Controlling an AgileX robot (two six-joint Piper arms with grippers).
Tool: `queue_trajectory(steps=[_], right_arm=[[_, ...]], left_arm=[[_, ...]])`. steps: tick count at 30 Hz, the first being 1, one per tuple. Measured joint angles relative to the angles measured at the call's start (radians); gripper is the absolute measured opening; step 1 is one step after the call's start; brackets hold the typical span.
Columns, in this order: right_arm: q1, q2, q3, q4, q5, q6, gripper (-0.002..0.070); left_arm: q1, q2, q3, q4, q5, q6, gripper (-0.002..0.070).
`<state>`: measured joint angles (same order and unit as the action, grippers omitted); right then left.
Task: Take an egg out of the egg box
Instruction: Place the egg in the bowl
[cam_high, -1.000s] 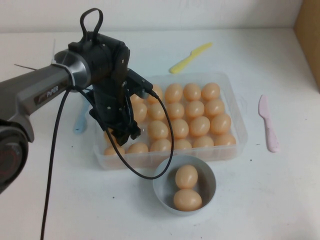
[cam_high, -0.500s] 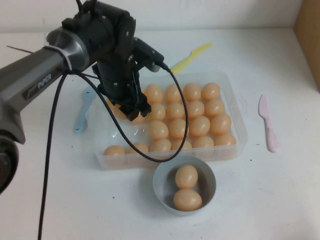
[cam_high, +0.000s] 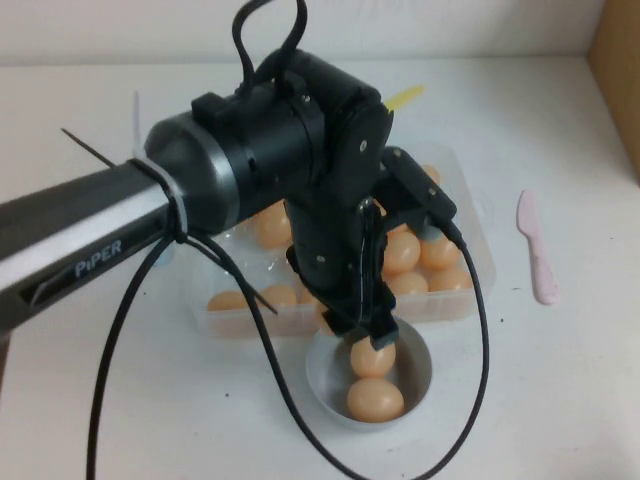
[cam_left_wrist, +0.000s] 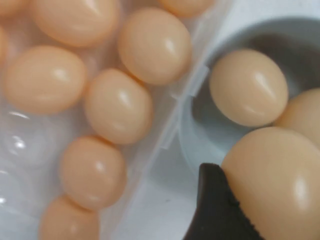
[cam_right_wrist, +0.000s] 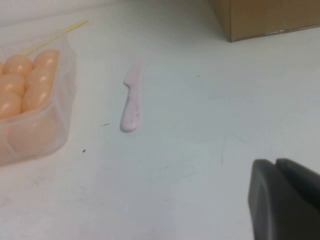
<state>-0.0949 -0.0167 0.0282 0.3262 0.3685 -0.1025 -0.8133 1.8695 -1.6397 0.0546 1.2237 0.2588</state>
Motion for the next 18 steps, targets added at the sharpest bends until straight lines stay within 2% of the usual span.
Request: queue_trajectory(steps=[7,18], right_arm=[[0.0,0.0,0.0,0.0,0.0,0.0,-0.0019],[0.0,0.0,0.0,0.0,0.0,0.0,-0.0019]], left_arm=[[-0.005,-0.008,0.119,-0.044,-0.089,0.0,0.0353],[-0.005,-0.008,0.177,-0.11,-0.191,0.078,0.0353]])
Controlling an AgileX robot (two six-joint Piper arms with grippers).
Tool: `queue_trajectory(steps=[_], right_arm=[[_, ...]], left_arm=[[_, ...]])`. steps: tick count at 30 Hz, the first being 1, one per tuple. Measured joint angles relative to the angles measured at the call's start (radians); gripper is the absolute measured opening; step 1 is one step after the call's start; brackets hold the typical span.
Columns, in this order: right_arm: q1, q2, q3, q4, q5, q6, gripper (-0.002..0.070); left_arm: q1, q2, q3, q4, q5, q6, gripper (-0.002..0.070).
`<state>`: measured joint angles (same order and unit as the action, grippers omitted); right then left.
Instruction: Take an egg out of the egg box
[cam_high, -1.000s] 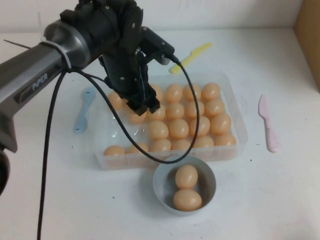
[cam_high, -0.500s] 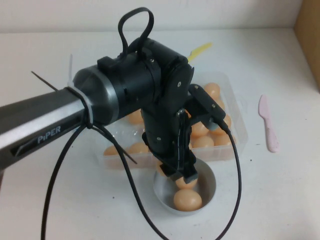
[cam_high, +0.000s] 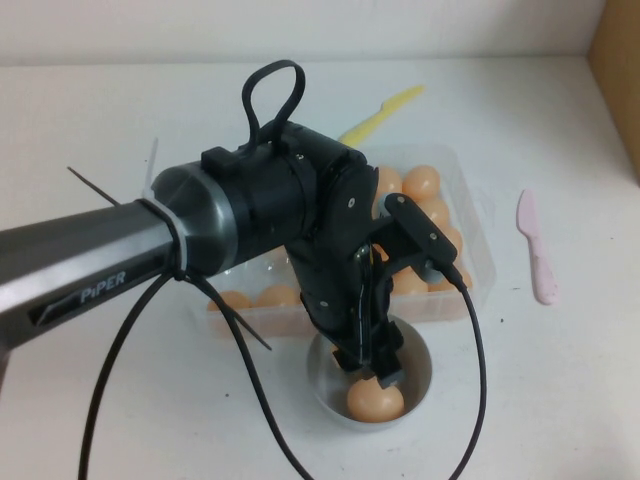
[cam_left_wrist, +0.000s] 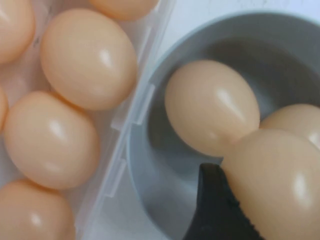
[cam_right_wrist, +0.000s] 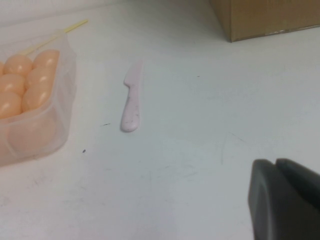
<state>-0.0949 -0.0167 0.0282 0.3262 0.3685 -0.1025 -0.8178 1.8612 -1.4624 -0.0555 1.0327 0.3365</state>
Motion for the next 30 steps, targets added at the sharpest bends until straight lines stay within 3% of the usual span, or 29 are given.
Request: queue_trajectory(steps=[3,10,17,20,26,30], right_arm=[[0.0,0.0,0.0,0.0,0.0,0.0,-0.0019],[0.0,0.0,0.0,0.0,0.0,0.0,-0.0019],[0.0,0.0,0.0,0.0,0.0,0.0,-0.0019],[0.0,0.0,0.0,0.0,0.0,0.0,-0.0019],[0.0,0.0,0.0,0.0,0.0,0.0,-0.0019],[0.0,0.0,0.0,0.0,0.0,0.0,-0.0019]], left_arm=[[0.0,-0.001,0.0,0.0,-0.012,0.005,0.0357],[0.0,-0.001,0.002,0.013,-0.014,0.007,0.0485],[0.0,-0.063,0.002,0.069,-0.012,-0.017,0.049],[0.0,-0.118,0.002,0.108,-0.012,-0.037,0.0411],[0.002,-0.248,0.039,0.159,-0.045,-0.068,0.0075],[0.002,-0.379,0.19,0.167,-0.187,-0.095,0.0012]])
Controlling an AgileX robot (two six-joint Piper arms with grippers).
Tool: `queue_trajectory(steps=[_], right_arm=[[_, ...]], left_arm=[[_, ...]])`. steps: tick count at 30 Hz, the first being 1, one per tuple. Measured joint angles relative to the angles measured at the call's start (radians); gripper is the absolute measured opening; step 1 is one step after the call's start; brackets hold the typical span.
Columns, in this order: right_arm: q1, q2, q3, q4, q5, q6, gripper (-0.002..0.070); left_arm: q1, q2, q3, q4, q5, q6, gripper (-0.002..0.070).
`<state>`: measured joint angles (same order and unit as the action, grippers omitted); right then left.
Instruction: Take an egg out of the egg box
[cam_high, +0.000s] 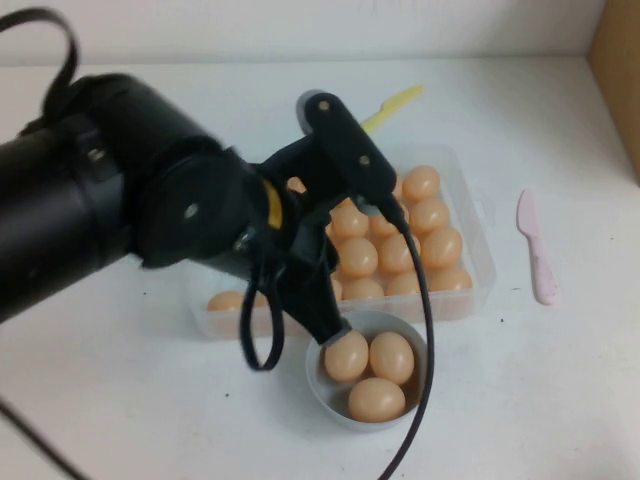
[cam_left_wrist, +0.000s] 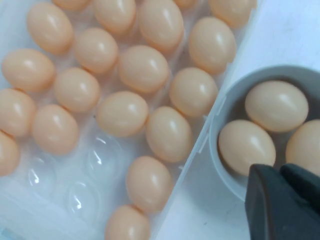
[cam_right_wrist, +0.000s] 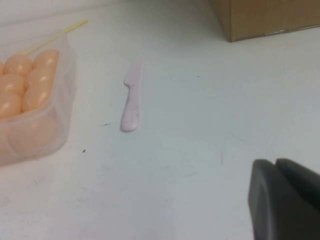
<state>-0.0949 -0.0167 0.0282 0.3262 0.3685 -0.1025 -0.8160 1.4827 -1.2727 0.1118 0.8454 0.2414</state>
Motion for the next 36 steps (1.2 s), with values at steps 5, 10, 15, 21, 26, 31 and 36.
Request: queue_trajectory(steps=[5,10,15,21,26,31,36], right_arm=[[0.0,0.0,0.0,0.0,0.0,0.0,-0.0019],[0.0,0.0,0.0,0.0,0.0,0.0,-0.0019],[0.0,0.0,0.0,0.0,0.0,0.0,-0.0019],[0.0,0.0,0.0,0.0,0.0,0.0,-0.0019],[0.0,0.0,0.0,0.0,0.0,0.0,-0.0019],[0.0,0.0,0.0,0.0,0.0,0.0,-0.0019],[0.0,0.0,0.0,0.0,0.0,0.0,-0.0019]], left_arm=[[0.0,-0.204,0.222,0.0,-0.234,-0.089,-0.0001],[0.007,-0.414,0.441,0.004,-0.408,-0.153,-0.0002],[0.072,-0.643,0.634,0.016,-0.429,-0.164,-0.0002],[0.228,-0.88,0.841,0.028,-0.489,-0.167,-0.0002],[0.38,-1.062,0.942,0.03,-0.546,-0.167,-0.0003],[0.527,-1.214,1.0,0.004,-0.561,-0.167,-0.0003],[0.686,-1.352,1.088,-0.05,-0.561,-0.167,-0.0003]])
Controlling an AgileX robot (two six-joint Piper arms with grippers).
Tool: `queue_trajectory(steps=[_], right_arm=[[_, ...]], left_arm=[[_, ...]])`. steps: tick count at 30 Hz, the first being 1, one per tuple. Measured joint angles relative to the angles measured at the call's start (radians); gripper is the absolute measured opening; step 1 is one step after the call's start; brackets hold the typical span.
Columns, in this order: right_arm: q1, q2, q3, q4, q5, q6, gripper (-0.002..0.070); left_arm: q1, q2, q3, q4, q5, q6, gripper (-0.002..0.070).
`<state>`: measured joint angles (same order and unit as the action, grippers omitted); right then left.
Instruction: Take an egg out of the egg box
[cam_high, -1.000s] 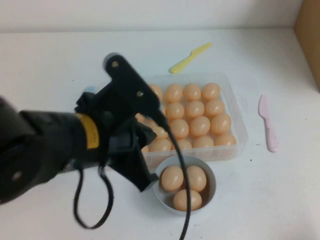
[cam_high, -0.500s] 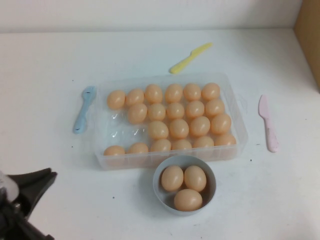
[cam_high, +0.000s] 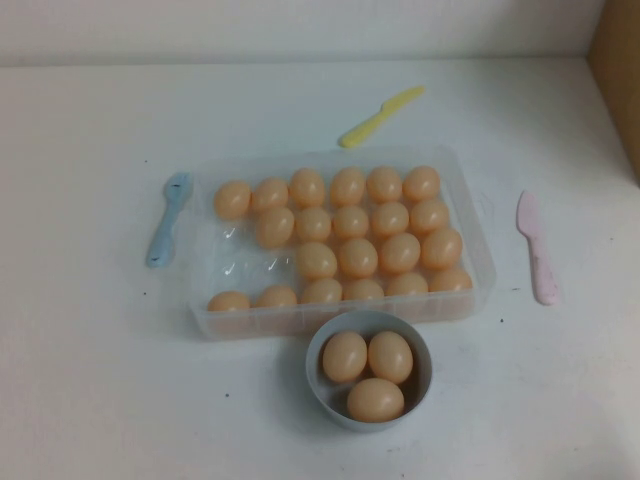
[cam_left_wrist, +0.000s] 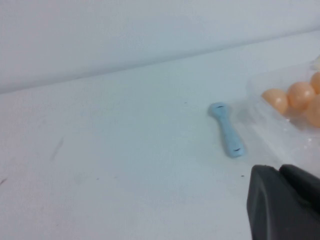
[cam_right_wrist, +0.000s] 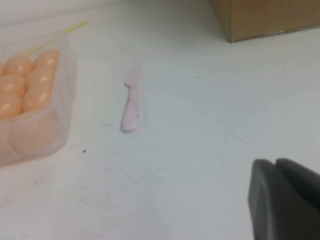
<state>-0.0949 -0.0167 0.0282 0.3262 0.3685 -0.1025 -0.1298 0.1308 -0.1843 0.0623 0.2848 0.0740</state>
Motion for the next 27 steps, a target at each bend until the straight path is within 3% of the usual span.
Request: queue_trajectory(steps=[3,6,21,27], right_arm=[[0.0,0.0,0.0,0.0,0.0,0.0,-0.0019],[0.0,0.0,0.0,0.0,0.0,0.0,-0.0019],[0.0,0.0,0.0,0.0,0.0,0.0,-0.0019],[0.0,0.0,0.0,0.0,0.0,0.0,-0.0019]], left_arm=[[0.083,-0.068,0.054,-0.028,0.002,0.0,-0.0003],[0.11,-0.123,0.1,-0.048,0.002,0.0,-0.0003],[0.11,-0.141,0.209,-0.072,0.084,0.0,-0.0003],[0.022,-0.141,0.209,-0.074,0.084,0.0,-0.0003]])
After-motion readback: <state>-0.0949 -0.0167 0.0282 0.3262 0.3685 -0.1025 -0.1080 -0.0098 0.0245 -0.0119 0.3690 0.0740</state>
